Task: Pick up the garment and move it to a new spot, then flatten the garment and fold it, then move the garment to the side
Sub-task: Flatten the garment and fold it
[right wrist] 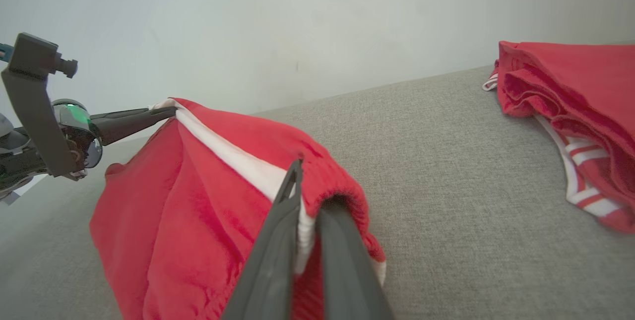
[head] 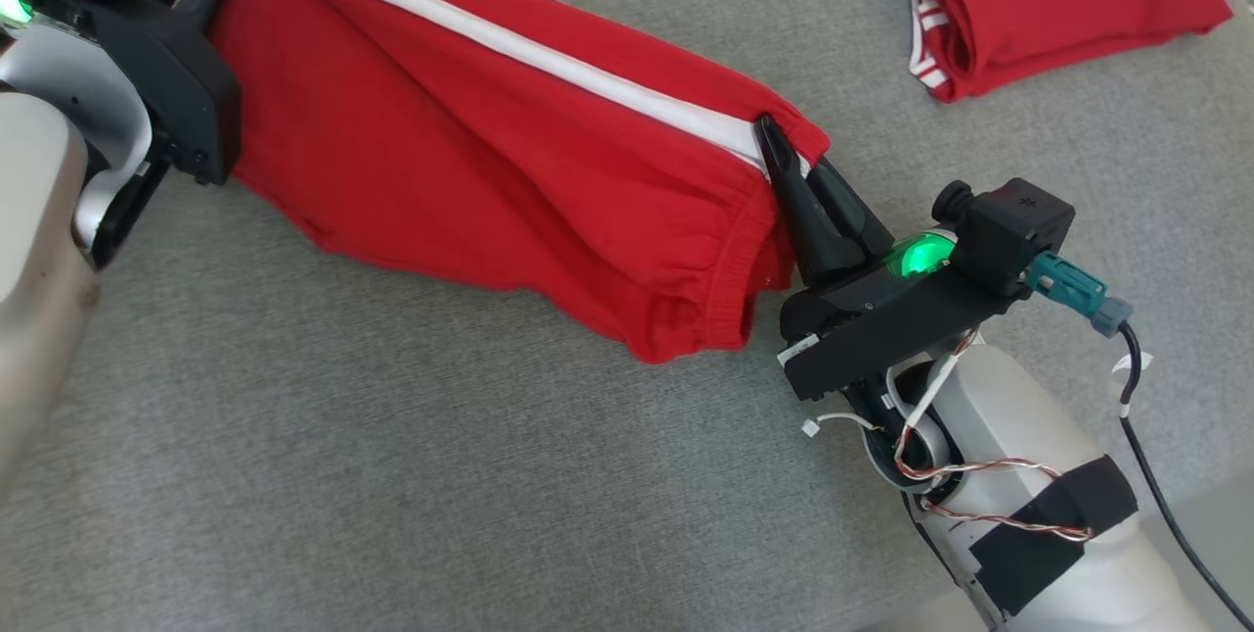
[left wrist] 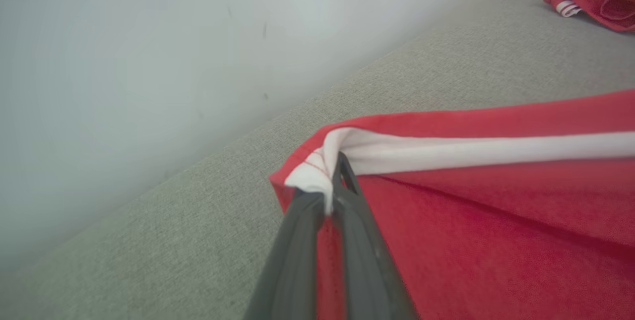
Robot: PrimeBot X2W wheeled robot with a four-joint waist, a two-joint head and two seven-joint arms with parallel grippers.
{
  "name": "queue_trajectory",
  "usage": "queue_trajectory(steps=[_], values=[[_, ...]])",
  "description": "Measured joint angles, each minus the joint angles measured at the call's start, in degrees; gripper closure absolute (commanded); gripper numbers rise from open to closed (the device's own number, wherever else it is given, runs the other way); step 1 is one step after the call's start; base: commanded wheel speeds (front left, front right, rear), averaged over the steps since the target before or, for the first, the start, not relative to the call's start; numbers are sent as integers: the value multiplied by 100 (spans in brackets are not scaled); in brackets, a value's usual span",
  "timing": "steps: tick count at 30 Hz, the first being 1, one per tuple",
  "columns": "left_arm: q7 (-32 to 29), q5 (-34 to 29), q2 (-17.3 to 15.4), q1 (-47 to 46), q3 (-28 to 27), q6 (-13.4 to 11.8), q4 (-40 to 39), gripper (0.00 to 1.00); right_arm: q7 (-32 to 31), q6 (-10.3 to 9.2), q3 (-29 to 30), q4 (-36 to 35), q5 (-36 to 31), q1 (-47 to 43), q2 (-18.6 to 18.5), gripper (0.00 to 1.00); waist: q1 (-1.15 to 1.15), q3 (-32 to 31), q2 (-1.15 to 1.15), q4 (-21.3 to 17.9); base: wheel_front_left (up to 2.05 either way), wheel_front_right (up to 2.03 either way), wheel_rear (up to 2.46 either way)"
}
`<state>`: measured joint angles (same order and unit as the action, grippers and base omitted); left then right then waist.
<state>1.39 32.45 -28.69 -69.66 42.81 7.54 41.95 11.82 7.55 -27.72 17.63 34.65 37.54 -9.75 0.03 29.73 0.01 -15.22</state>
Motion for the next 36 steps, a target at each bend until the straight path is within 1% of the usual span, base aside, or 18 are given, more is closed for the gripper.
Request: queue_trajectory(steps=[1, 2, 5, 8, 16, 20, 24, 26, 30, 32, 36], values=[[100, -1, -1, -48, 87, 0, 86, 58, 48, 0, 13, 35, -34, 12, 35, 0, 0, 22, 0, -35, 0, 0, 0], [205, 1, 12, -86, 163, 0, 163, 0, 83, 0, 13, 69, -56, 15, 59, 0, -1, 37, 0, -65, 0, 0, 0], [363, 127, 85, -118, 392, 0, 415, 0, 136, 0, -9, 146, -152, -12, 51, 0, -1, 13, 0, -102, 0, 0, 0], [553, 260, 73, -126, 502, -2, 636, 0, 183, 0, 11, 89, -215, -153, 18, 0, -2, -86, 0, -99, 0, 0, 0], [851, 606, 64, -128, 734, -3, 873, 0, 237, 0, 297, -335, -377, -822, -90, 0, -3, -464, -1, -21, 0, 0, 0], [877, 759, 1, -115, 893, -2, 938, 0, 266, 0, 481, -669, -657, -1153, -101, 0, -3, -674, -1, 6, 0, 0, 0], [866, 948, -58, -27, 1038, -3, 1020, 0, 285, 0, 658, -1062, -1040, -1482, -66, 0, -3, -841, -1, 2, 0, 0, 0], [861, 1004, -67, -10, 1127, -2, 1022, 0, 291, 0, 772, -1280, -1109, -1689, 12, 0, -3, -899, -1, -5, 0, 0, 0], [794, 1113, -156, 51, 1292, -2, 1017, 0, 299, 0, 889, -1557, -1306, -2081, 45, 0, -4, -944, -1, -54, 0, 0, 0], [676, 1266, -194, 73, 1380, -3, 988, 0, 303, 0, 931, -1635, -1335, -2224, 79, 0, -3, -945, -2, -80, 0, 0, 0], [168, 1506, -321, 193, 1778, -2, 717, 0, 308, 0, 937, -1679, -1382, -2349, 141, 0, -4, -935, -1, -148, 0, 0, 0]])
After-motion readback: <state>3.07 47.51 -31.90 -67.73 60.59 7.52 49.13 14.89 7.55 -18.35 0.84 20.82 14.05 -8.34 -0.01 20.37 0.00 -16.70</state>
